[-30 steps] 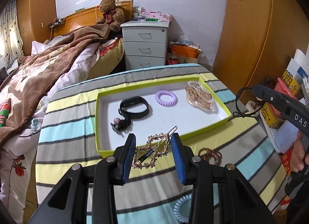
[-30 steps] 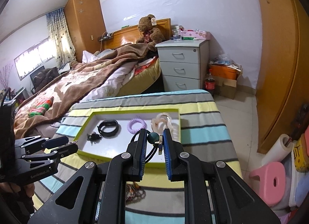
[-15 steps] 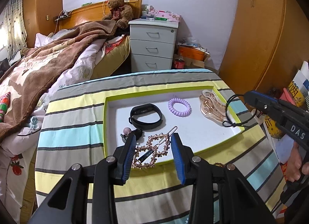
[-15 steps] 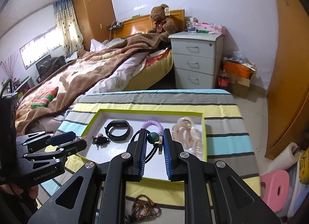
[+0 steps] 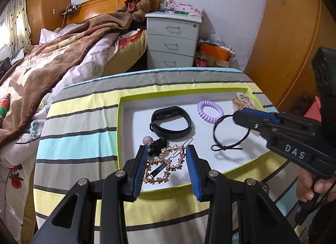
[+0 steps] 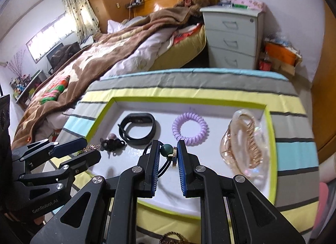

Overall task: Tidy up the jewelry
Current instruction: 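Carry the black cord hair tie and rhinestone clip over the lime-green box, then lower both items into the box and open both tools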

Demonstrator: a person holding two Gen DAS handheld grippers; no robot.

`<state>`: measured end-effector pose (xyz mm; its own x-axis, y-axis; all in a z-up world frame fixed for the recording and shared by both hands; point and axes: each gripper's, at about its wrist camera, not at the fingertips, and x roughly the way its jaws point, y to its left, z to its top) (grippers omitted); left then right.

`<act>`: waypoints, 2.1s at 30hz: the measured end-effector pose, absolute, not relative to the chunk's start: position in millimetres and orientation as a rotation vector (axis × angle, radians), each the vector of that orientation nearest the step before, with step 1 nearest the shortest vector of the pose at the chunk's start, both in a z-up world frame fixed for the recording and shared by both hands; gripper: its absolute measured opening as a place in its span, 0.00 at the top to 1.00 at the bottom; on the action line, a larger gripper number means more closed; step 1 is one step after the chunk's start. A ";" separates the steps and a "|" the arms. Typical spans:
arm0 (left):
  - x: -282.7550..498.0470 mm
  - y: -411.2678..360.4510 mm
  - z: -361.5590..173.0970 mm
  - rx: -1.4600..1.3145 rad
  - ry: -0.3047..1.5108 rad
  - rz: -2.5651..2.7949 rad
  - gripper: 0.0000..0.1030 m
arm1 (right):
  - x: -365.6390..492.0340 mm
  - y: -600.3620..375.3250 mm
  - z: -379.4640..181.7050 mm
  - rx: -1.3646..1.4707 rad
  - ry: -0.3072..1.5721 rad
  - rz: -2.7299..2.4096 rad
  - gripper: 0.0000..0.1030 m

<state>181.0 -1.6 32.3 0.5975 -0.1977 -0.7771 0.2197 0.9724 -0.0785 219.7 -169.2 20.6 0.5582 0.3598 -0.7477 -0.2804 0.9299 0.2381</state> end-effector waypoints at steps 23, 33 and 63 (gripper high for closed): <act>198.1 -16.2 -0.8 0.060 0.977 -0.250 0.62 | 234.5 -151.9 -4.7 -0.077 0.923 0.312 0.83; 198.0 -17.9 -5.8 0.067 0.991 -0.248 0.62 | 235.4 -154.5 -9.1 -0.100 0.927 0.286 0.83; 200.0 -19.6 -6.6 0.059 1.001 -0.236 0.51 | 231.1 -158.1 -9.0 -0.075 0.926 0.287 0.73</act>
<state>200.0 -19.6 -6.6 0.5159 -0.1696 -0.8397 0.2233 0.9729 -0.0593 231.1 -158.1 -9.0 0.5657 0.2119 -0.7969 -0.2757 0.9594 0.0594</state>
